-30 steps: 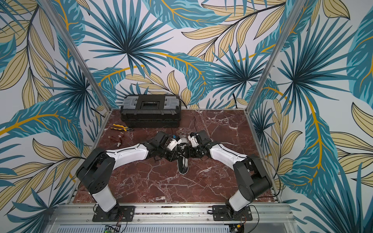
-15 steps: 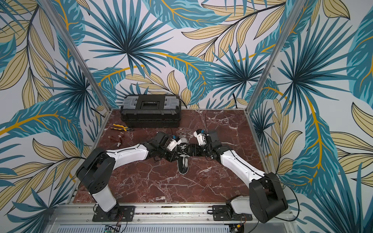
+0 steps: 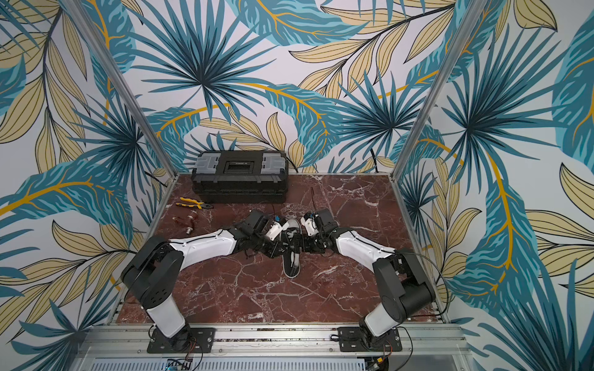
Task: Tie the shoes
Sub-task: Tie the shoelace on the shoe.
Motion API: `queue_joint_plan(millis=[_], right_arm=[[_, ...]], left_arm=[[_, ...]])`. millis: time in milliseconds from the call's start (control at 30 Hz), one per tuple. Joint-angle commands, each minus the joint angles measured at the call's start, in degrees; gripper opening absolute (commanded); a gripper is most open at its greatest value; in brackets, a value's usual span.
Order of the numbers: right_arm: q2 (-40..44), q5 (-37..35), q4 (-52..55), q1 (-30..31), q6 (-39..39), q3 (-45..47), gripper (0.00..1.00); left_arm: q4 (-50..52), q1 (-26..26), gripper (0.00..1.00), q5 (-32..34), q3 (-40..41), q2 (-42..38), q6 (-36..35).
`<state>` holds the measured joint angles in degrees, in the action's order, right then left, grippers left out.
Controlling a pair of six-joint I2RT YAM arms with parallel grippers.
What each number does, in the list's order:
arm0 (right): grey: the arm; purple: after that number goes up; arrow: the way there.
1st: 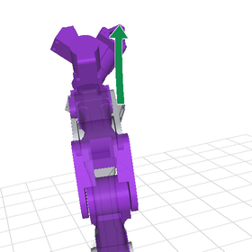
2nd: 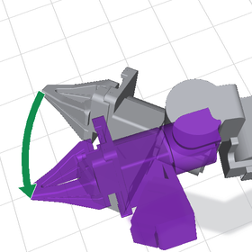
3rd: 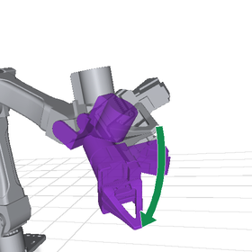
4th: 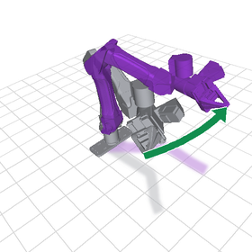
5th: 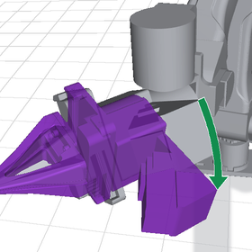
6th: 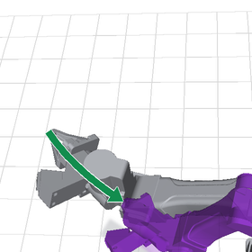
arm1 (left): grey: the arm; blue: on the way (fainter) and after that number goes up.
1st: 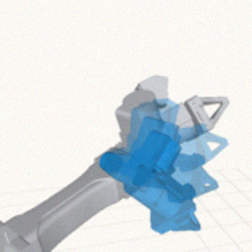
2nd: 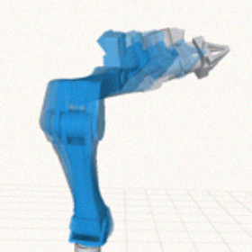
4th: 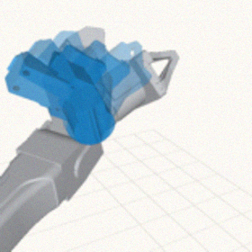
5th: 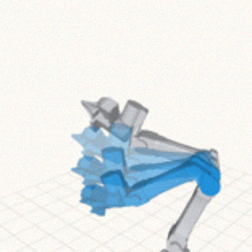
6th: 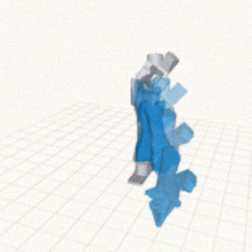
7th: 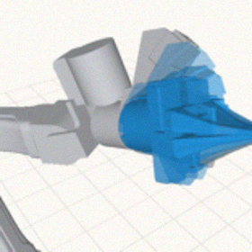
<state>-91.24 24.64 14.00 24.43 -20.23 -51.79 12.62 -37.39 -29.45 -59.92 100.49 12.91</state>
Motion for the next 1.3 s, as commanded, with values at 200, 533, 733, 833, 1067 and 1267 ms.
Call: queue_joint_plan(millis=[200,533,733,833,1067,1267], right_arm=[[-2.6,-6.6,3.8,0.2,1.1,-1.8,0.88],[-3.7,-7.9,4.8,0.1,1.7,-2.8,0.87],[-4.2,-7.6,5.1,0.1,1.9,-3.3,0.86],[-4.3,-7.5,5.1,0.1,2.1,-3.4,0.86],[-3.4,0.9,2.8,-0.5,1.1,-3.4,0.87],[-1.5,5.7,0.9,-2.0,-1.7,-3.1,0.87]], left_arm=[[0.4,0.9,0.0,-0.2,2.5,-2.7,-0.6],[3.1,2.2,0.0,-0.2,5.7,-6.6,-1.6],[5.2,2.4,0.0,0.2,7.1,-6.9,-2.4],[5.6,2.6,0.0,1.2,7.6,-7.1,-2.4],[4.7,1.3,0.03,-0.2,5.8,-3.1,-2.4],[3.8,0.8,0.07,0.0,5.4,-1.5,-2.0]])
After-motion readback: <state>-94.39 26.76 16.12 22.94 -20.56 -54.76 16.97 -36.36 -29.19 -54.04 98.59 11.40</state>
